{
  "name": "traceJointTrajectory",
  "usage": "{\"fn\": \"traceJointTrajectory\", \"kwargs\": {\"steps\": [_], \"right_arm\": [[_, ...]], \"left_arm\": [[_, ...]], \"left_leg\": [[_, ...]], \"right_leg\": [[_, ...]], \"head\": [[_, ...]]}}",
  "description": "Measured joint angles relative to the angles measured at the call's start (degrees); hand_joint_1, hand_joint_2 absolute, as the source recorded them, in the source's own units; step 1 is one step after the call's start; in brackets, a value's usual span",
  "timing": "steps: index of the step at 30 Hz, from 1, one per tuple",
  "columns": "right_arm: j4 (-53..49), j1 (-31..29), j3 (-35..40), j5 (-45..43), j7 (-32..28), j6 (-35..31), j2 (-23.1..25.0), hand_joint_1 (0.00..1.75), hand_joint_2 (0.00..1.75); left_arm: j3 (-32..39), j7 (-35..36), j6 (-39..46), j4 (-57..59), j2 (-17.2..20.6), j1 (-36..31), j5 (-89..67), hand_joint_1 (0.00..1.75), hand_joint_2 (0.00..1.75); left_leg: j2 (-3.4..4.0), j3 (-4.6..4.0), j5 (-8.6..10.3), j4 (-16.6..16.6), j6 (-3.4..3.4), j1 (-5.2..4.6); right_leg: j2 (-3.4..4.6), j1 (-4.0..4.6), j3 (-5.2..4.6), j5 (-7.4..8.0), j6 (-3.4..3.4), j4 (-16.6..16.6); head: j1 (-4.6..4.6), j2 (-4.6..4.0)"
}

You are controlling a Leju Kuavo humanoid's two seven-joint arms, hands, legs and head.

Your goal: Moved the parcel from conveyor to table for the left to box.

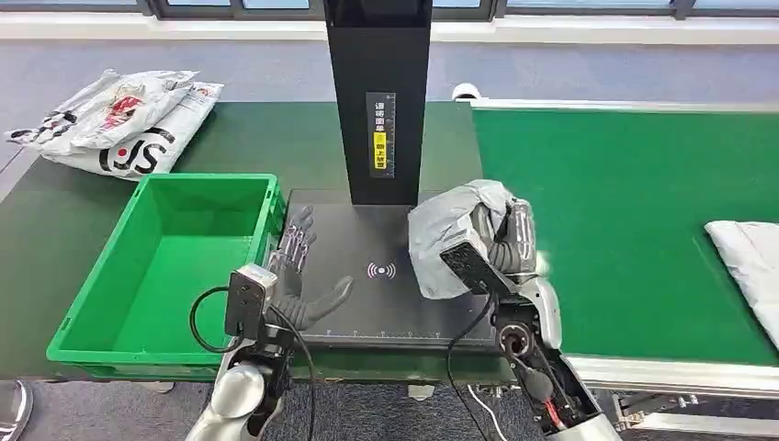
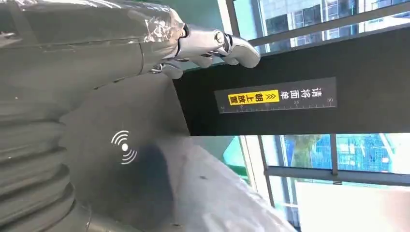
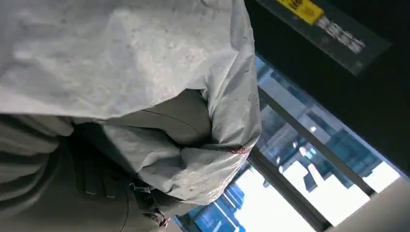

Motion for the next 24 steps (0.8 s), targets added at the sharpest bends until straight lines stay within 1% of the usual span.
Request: {"fn": "traceJointTrajectory", "kwargs": {"steps": [1, 2, 5, 6, 7, 10, 14, 18, 24], "right_arm": [[0.85, -0.22, 0.44, -0.35, 1.2, 1.18, 0.0, 1.75, 1.75], [5.62, -0.67, 1.29, -2.62, 1.75, 3.8, 0.46, 1.75, 1.75], [8.36, -1.16, 1.81, -4.39, 0.81, 5.7, 0.98, 1.75, 1.75], [9.09, -1.46, 1.97, -5.15, 0.35, 6.66, 1.12, 1.22, 1.75], [9.82, -1.82, 2.12, -6.04, -0.2, 7.92, 1.29, 0.0, 1.75], [11.94, -2.93, 3.11, -8.26, -1.33, 11.35, 2.03, 0.0, 1.75], [14.45, -4.0, 4.55, -8.2, -0.57, 11.37, 3.19, 0.0, 1.75], [15.39, -4.22, 5.2, -8.33, -0.17, 11.67, 3.3, 0.0, 1.75], [15.43, -3.97, 5.22, -9.66, 0.06, 14.14, 3.28, 0.0, 1.75]], "left_arm": [[-0.07, -0.04, 0.02, 0.11, 0.13, -0.13, 0.37, 0.0, 1.75], [-0.96, -0.04, -0.15, 0.92, 0.39, -1.27, 1.27, 0.0, 1.75], [-1.4, -0.04, -0.33, 1.44, 0.42, -1.98, 1.38, 0.0, 1.75], [-1.46, -0.04, -0.39, 1.57, 0.42, -2.21, 1.44, 0.0, 1.75], [-1.51, -0.04, -0.57, 1.75, 0.42, -2.45, 1.57, 0.0, 1.75], [-1.75, -0.04, -0.72, 2.32, 0.42, -3.14, 2.21, 0.0, 1.75], [-1.86, -0.04, -0.77, 2.62, 0.42, -3.33, 2.29, 0.0, 1.75], [-1.86, -0.02, -0.77, 2.62, 0.5, -3.3, 2.29, 0.0, 1.75], [-1.86, -0.02, -0.76, 2.6, 0.76, -3.12, 2.29, 0.0, 1.75]], "left_leg": [[0.01, 0.0, 0.0, 0.0, 0.0, 0.0], [0.01, -0.01, 0.02, 0.0, -0.03, 0.0], [0.01, 0.0, 0.04, 0.0, -0.05, 0.0], [0.01, 0.0, 0.04, 0.0, -0.05, 0.0], [0.02, 0.0, 0.04, 0.0, -0.05, 0.0], [0.04, 0.01, 0.05, 0.0, -0.07, 0.01], [0.03, 0.01, 0.08, 0.0, -0.1, 0.03], [0.01, 0.0, 0.08, 0.0, -0.1, 0.03], [0.02, 0.01, 0.08, 0.0, -0.1, 0.03]], "right_leg": [[0.0, 0.0, -0.01, 0.0, 0.0, 0.0], [-0.01, 0.0, -0.01, 0.01, -0.01, 0.01], [0.0, 0.01, -0.01, 0.03, -0.04, 0.01], [0.0, 0.01, -0.01, 0.03, -0.04, 0.01], [0.0, 0.01, -0.02, 0.03, -0.04, 0.01], [0.0, 0.01, -0.02, 0.04, -0.05, 0.02], [0.01, 0.04, -0.03, 0.06, -0.08, 0.02], [0.0, 0.04, -0.03, 0.06, -0.09, 0.02], [0.01, 0.03, -0.04, 0.07, -0.09, 0.02]], "head": [[0.0, 0.0], [0.0, 0.0], [0.0, 0.0], [0.0, 0.0], [0.0, -0.02], [0.0, 0.0], [0.0, 0.0], [0.0, 0.0], [0.0, -0.02]]}}
